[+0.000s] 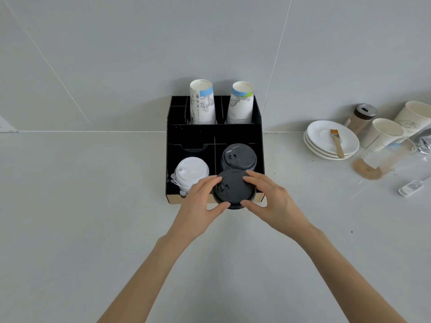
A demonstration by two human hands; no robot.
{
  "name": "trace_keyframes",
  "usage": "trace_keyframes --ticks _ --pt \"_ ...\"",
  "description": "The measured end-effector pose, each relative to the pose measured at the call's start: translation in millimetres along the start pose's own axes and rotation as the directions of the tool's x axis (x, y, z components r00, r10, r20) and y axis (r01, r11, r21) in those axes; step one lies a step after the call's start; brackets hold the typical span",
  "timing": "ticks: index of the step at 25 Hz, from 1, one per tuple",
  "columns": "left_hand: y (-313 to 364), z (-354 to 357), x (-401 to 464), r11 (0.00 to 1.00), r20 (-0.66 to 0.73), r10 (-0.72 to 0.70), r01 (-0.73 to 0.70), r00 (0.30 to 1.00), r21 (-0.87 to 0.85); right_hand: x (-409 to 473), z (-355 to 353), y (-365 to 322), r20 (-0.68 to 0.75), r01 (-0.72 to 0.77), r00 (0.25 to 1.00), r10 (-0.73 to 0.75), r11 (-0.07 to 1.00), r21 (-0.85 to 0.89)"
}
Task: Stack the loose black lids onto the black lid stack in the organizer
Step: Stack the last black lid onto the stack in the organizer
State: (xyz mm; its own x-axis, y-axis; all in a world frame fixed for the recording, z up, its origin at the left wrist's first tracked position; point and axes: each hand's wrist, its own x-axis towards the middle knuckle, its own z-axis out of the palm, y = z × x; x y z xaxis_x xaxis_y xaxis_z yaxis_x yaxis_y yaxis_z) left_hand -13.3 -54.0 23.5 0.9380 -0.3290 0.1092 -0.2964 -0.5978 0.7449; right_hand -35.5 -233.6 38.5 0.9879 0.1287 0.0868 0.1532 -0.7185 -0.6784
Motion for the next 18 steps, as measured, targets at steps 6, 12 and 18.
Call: trace_keyframes --ticks 6,12,18 --pt "3 3 38 1.0 -0.004 -0.018 0.018 1.0 -0.001 31 -12 11 -0.016 -0.011 1.0 0.011 1.0 -0.007" --pt "0 13 75 0.999 -0.011 -0.036 0.037 0.999 0.018 62 -18 27 -0.008 -0.032 0.999 0.031 0.999 -0.015" --pt "-6 22 94 0.997 0.0 -0.073 0.073 0.997 -0.008 81 -16 40 0.012 -0.041 0.999 0.041 0.999 -0.015"
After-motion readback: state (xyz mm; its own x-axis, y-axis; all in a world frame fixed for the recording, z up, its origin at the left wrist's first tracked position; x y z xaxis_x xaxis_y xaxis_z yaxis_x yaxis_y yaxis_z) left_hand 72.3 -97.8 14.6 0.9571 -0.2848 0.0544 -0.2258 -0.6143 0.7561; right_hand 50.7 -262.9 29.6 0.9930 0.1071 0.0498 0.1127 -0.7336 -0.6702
